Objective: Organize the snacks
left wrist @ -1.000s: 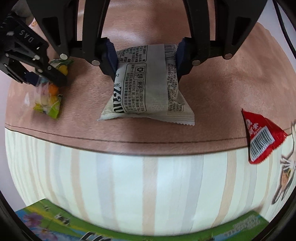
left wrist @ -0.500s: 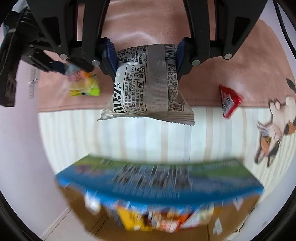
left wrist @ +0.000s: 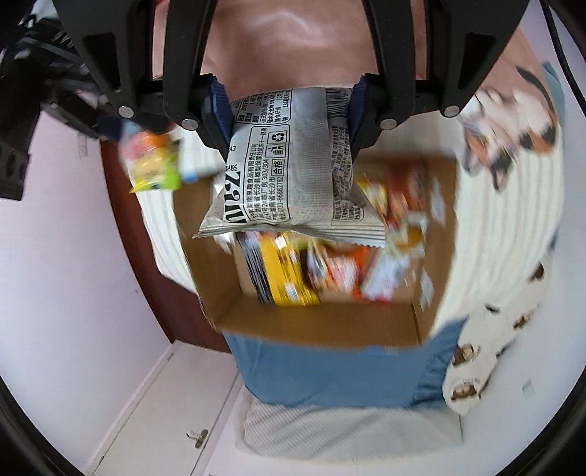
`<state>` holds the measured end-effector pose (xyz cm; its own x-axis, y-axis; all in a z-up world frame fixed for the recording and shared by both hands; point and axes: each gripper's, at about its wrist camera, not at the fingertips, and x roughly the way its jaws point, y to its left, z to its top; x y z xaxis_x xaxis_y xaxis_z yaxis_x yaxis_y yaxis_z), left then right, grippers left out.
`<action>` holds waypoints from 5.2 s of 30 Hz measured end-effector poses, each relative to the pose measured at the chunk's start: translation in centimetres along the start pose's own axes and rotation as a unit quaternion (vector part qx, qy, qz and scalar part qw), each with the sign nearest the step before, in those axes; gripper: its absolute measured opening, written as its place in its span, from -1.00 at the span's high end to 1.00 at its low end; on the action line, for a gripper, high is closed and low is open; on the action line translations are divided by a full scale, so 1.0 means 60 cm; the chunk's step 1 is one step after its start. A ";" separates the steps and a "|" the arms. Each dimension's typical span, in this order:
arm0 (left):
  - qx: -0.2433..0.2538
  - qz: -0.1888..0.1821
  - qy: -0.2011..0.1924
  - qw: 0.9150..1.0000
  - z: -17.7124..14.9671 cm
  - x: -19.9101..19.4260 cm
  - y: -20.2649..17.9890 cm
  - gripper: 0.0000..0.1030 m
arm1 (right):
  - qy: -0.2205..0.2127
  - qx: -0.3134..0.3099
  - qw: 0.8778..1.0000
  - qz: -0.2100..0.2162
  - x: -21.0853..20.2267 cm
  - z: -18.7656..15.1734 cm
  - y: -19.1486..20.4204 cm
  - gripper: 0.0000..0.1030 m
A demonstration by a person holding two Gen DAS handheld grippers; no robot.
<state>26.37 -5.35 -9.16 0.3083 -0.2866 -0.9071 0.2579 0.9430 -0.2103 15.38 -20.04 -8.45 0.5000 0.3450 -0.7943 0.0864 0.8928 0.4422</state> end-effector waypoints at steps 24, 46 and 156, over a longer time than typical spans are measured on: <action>-0.049 0.068 0.098 0.992 0.249 0.283 0.172 -0.77 | 0.013 0.031 0.991 -0.132 0.250 0.303 -0.120 -0.85; -0.003 0.097 -0.009 0.995 0.138 0.185 0.084 -0.77 | 0.010 -0.027 0.979 -0.200 0.198 0.198 -0.067 -0.93; -0.011 0.071 0.079 0.994 0.155 0.256 0.088 -0.93 | 0.059 -0.045 0.965 -0.252 0.248 0.204 -0.046 -0.93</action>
<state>40.99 -6.36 -20.81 0.1928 -0.1215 -0.9737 0.2014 0.9761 -0.0819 33.10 -20.93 -16.42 0.3125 -0.1140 -0.9431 0.2144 0.9756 -0.0469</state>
